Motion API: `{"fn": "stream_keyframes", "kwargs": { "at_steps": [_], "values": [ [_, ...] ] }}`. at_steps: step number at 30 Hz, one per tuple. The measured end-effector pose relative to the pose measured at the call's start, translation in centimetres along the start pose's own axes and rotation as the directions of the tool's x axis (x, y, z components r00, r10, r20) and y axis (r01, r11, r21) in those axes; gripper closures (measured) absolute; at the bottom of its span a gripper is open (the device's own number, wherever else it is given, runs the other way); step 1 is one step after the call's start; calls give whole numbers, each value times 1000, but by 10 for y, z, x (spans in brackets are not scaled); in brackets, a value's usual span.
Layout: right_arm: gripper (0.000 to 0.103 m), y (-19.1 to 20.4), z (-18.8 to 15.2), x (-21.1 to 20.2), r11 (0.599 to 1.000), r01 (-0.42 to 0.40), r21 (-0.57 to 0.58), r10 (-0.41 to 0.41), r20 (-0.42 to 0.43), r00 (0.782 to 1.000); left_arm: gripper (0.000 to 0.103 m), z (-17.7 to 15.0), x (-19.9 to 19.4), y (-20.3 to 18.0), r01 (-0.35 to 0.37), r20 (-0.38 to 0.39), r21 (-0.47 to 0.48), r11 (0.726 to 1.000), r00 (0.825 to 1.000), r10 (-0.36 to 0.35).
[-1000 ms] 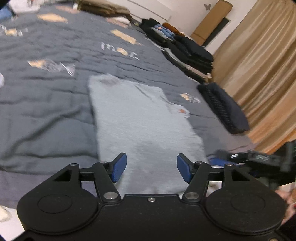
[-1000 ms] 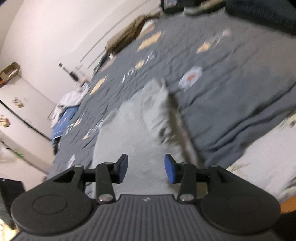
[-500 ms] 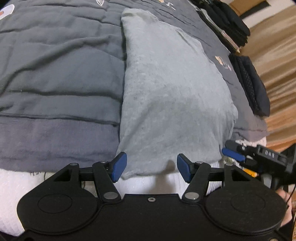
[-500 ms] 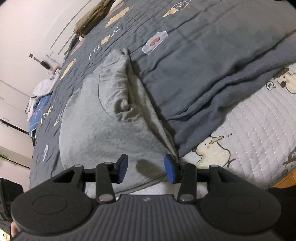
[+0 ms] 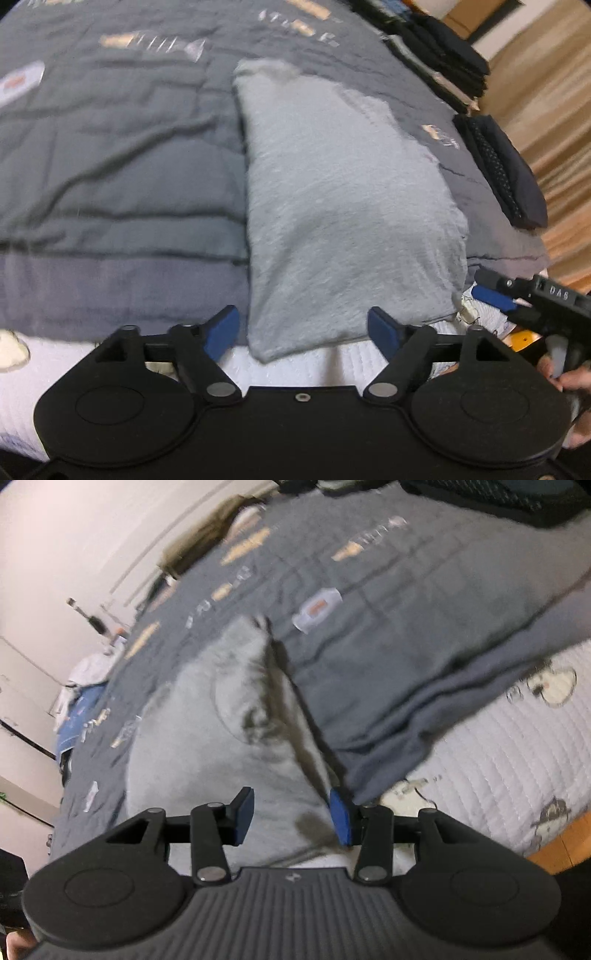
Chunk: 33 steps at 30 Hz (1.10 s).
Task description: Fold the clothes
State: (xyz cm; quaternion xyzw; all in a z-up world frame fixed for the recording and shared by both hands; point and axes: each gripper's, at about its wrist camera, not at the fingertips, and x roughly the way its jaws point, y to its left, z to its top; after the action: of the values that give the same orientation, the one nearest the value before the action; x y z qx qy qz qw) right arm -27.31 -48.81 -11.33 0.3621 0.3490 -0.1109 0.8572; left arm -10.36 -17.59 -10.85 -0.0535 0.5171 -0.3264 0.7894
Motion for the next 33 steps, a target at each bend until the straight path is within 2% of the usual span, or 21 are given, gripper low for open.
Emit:
{"fn": "stream_keyframes", "kwargs": {
  "at_steps": [3,7,11,12,15,23,33],
  "values": [
    [56,7,3,-3,999,8,-39,-8,16,1000,21,-1,-4,-12,-26,42,36,999,999,24],
    [53,19,9,-9,998,13,-63,-13,4,1000,12,2,-13,-30,-56,110,102,993,993,45],
    [52,38,19,-20,990,35,-133,-34,8,999,8,22,-32,-45,-98,181,119,988,981,75],
    [51,42,22,-24,989,37,-146,-36,10,999,2,27,-38,-48,-109,199,120,987,976,83],
    [50,52,29,-34,986,29,-166,-30,-2,1000,0,43,-53,-58,-141,243,127,982,964,107],
    [49,81,52,-52,981,-11,-195,-5,-82,997,0,68,-95,-74,-185,243,150,971,959,145],
    [47,115,74,-83,968,-22,-248,3,-75,997,0,70,-132,-89,-234,264,184,955,947,182]
  ]
}}
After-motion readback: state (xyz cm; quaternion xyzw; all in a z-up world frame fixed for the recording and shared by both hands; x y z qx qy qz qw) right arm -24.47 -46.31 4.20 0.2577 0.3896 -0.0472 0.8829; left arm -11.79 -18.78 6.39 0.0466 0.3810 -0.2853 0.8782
